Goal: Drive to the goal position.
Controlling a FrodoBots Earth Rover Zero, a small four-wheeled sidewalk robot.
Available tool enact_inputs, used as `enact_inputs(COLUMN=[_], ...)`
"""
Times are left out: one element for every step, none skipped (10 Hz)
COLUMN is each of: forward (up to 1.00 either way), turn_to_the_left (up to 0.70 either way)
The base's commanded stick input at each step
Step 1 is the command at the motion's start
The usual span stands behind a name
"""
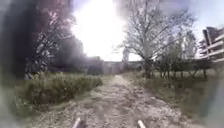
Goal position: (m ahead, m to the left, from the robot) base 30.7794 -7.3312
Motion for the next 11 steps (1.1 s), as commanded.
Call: enact_inputs(forward=[0.70, 0.70, 0.70, 0.70, 0.70, 0.70, 0.70, 0.70, 0.70, 0.70, 0.70], turn_to_the_left=[0.00, 0.00, 0.00, 0.00, 0.00, 0.00, 0.00, 0.00, 0.00, -0.06, -0.33])
